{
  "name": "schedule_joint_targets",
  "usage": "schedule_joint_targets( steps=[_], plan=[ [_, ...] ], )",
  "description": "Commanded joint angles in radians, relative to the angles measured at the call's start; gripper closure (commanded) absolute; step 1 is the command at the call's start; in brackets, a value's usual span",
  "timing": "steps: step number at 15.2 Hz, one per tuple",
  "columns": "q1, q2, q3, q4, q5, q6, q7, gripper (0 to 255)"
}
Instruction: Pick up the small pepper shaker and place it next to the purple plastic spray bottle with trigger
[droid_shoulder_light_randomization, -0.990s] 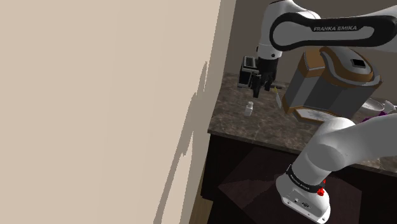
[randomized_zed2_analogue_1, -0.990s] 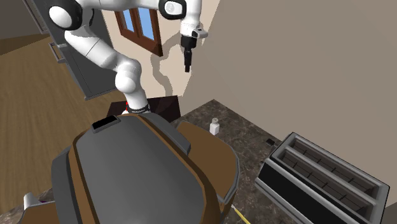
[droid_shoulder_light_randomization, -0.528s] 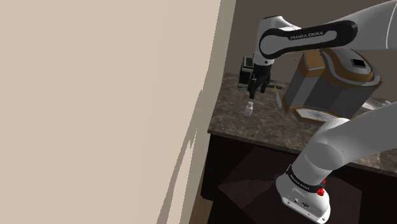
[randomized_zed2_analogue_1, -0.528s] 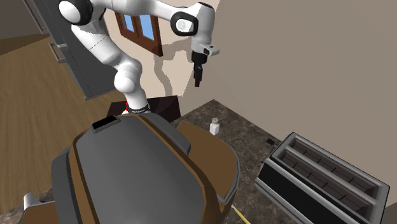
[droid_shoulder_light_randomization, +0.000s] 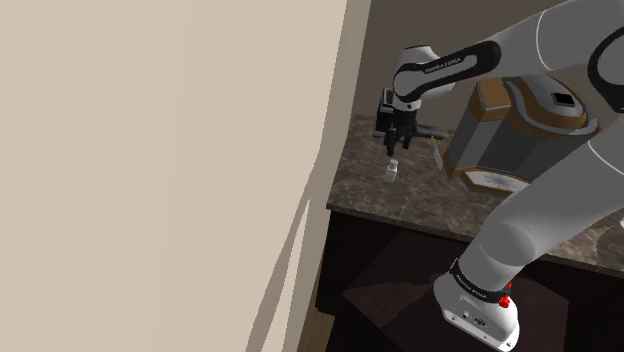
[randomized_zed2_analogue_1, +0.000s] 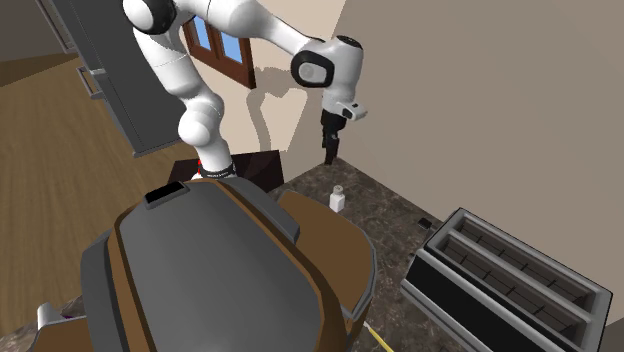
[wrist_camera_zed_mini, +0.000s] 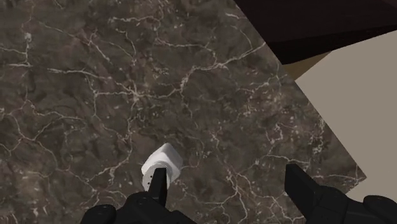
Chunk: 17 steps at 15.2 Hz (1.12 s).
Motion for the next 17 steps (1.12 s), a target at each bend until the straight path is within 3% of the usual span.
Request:
schedule_joint_targets(
  steps=[1,7,17],
  plan=[
    [-0.009,0.071,-0.026,0.025,0.012,0.045,-0.035,0],
    [-0.041,0.291,-0.08,0.147,0.084,0.131,-0.145,0],
    [-0.047,0.342,-0.08,0.092,0.101,0.233,-0.158,0]
  ],
)
